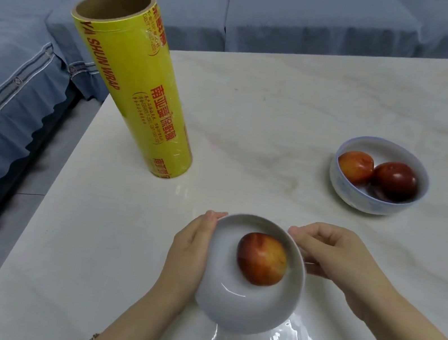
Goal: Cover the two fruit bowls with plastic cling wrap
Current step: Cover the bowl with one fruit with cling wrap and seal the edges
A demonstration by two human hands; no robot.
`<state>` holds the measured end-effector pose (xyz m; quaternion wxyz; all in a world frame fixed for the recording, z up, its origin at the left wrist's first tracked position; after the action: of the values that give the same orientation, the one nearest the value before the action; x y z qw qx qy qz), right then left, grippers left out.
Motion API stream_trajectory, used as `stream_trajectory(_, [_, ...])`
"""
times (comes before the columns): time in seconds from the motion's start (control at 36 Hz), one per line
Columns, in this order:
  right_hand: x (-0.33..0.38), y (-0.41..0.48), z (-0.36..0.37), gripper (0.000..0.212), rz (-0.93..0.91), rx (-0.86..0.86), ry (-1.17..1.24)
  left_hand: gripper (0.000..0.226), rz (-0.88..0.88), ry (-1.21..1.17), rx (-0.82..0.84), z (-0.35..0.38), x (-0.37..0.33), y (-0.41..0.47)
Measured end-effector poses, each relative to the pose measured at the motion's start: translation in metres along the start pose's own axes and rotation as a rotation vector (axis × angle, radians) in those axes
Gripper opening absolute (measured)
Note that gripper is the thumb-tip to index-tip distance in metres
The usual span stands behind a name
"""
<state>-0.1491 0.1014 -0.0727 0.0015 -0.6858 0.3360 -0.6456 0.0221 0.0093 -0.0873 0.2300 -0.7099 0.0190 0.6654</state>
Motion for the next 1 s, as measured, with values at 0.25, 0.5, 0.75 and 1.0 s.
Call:
stream_trajectory(0.25, [0.014, 0.003, 0.013, 0.019, -0.217, -0.091, -0.325, 0.023, 0.008, 0.163, 0.285, 0.005, -0.027, 0.016])
stream_trajectory(0.5, [0.026, 0.014, 0.01, 0.027, -0.114, -0.024, -0.211, 0.011, 0.172, 0.227, 0.321, 0.004, -0.026, 0.011])
stream_trajectory(0.75, [0.016, 0.026, 0.018, 0.037, 0.317, 0.449, -0.039, 0.024, 0.179, 0.171, 0.347, 0.002, -0.025, 0.01])
stream_trajectory(1.0, [0.027, 0.022, 0.011, 0.023, 0.188, 0.535, -0.215, 0.018, 0.191, 0.175, 0.393, 0.006, -0.027, 0.01])
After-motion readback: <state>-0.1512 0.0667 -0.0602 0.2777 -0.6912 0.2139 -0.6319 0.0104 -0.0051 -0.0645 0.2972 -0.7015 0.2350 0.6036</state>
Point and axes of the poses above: each hand's wrist, its own y-axis towards the middle knuckle, its own z-axis out of the palm, x = y × z, the point moved 5 cm from there along y, towards the middle knuckle, and after that the axes turned 8 degrees about -y, right-handed, at the moved point
